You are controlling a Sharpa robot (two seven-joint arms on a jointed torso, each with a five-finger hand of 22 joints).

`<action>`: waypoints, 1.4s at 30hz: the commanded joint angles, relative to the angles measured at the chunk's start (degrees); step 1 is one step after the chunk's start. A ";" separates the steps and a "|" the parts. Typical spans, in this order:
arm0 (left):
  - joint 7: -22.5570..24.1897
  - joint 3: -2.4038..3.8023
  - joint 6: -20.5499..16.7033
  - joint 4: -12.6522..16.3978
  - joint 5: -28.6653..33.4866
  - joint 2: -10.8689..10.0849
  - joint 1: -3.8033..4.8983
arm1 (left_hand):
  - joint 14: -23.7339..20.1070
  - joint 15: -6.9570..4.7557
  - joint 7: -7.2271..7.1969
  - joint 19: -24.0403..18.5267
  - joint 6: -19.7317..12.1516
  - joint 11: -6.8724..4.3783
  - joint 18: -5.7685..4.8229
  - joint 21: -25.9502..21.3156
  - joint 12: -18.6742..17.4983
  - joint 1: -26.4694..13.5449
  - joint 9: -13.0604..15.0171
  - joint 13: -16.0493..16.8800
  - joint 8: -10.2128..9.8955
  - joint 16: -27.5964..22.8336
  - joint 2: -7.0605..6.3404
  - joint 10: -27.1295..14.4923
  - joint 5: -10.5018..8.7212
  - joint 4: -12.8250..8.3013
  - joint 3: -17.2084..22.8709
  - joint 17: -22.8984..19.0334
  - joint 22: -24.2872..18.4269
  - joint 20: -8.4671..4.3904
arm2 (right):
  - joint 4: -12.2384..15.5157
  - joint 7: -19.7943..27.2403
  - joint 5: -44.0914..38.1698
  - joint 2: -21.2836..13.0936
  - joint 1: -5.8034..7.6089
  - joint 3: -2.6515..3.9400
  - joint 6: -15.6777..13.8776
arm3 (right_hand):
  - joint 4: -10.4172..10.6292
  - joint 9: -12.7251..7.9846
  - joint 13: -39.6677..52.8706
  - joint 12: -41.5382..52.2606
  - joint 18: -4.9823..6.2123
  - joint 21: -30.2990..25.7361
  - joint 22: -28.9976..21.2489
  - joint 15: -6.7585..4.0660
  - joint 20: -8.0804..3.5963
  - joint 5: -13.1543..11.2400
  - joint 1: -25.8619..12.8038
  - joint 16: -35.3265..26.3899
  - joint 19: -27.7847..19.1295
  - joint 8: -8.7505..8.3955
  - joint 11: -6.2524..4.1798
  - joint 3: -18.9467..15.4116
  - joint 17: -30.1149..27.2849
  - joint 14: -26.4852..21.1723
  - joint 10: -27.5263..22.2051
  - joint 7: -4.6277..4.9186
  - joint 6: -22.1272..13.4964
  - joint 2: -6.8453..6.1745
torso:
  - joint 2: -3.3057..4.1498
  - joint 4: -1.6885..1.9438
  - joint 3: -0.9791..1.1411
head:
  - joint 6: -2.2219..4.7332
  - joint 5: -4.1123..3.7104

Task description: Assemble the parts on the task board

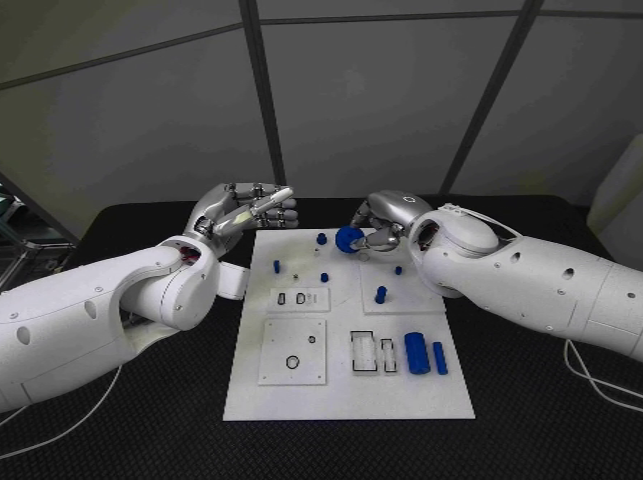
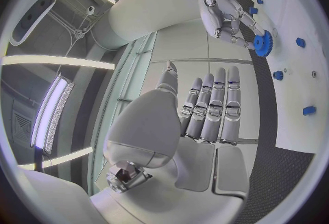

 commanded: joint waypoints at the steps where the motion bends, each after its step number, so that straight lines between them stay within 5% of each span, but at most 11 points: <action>1: 0.28 0.06 0.65 -0.14 0.04 0.16 0.08 | -0.31 -0.01 0.01 -0.06 -0.33 -0.02 -0.29 -0.37 -0.27 -0.26 -0.09 0.00 -0.27 -0.20 0.50 -0.33 0.16 -0.12 -0.26 0.05 -0.06 0.23 | -0.92 -0.85 -2.20 1.61 0.09 0.02 -2.54 | -0.25 0.19 11.37 0.22 -0.91 0.29 9.30 -0.49 -0.44 0.39 -0.53 0.22 2.29 0.06 -0.53 -0.01 7.64 4.47 3.90 -0.80 1.32 0.15 | 0.03 0.09 -0.04 | 0.00 0.05; 6: 0.28 0.06 0.62 -0.34 0.04 0.25 0.08 | -0.31 0.00 0.04 -0.06 -0.36 -0.01 -0.29 -0.37 -0.30 -0.27 -0.10 0.00 -0.31 -0.22 0.52 -0.33 0.16 -0.14 -0.29 0.07 -0.07 0.23 | -2.67 -1.13 -2.74 4.40 -0.02 -0.06 -2.16 | -0.30 0.19 11.37 0.22 -0.91 0.29 9.31 -0.49 -0.45 0.48 -0.53 0.19 2.29 0.02 -0.54 0.03 7.55 4.45 3.90 -0.81 1.36 0.15 | 0.02 0.06 -0.02 | 0.02 0.24; 21: 0.34 0.07 0.59 -0.42 0.04 0.36 0.09 | -0.31 0.00 0.06 -0.06 -0.37 -0.01 -0.28 -0.38 -0.33 -0.28 -0.10 0.00 -0.33 -0.24 0.53 -0.32 0.15 -0.15 -0.31 0.08 -0.08 0.23 | -6.73 -1.22 -3.53 9.16 -0.10 -2.20 0.70 | -0.29 0.17 11.28 0.14 -0.85 0.19 9.06 -0.50 -0.46 0.59 -0.68 0.11 2.14 -0.08 -0.52 0.06 7.37 4.41 3.85 -0.77 1.34 0.16 | 0.01 0.03 0.03 | -0.23 0.62; 42: 0.28 0.07 0.61 -0.58 0.04 0.46 0.09 | -0.31 0.00 0.06 -0.06 -0.37 -0.01 -0.28 -0.38 -0.33 -0.28 -0.10 0.00 -0.33 -0.24 0.53 -0.32 0.15 -0.15 -0.31 0.08 -0.08 0.23 | -8.87 -1.55 -3.83 11.15 -0.11 -2.40 2.33 | -0.19 -0.98 10.56 -0.55 -0.71 -0.10 8.40 -0.08 -0.17 -0.18 -2.52 -0.16 1.69 -1.05 0.21 -0.31 6.85 4.29 3.42 0.13 -1.80 -0.84 | -0.02 -0.10 0.04 | -0.46 1.04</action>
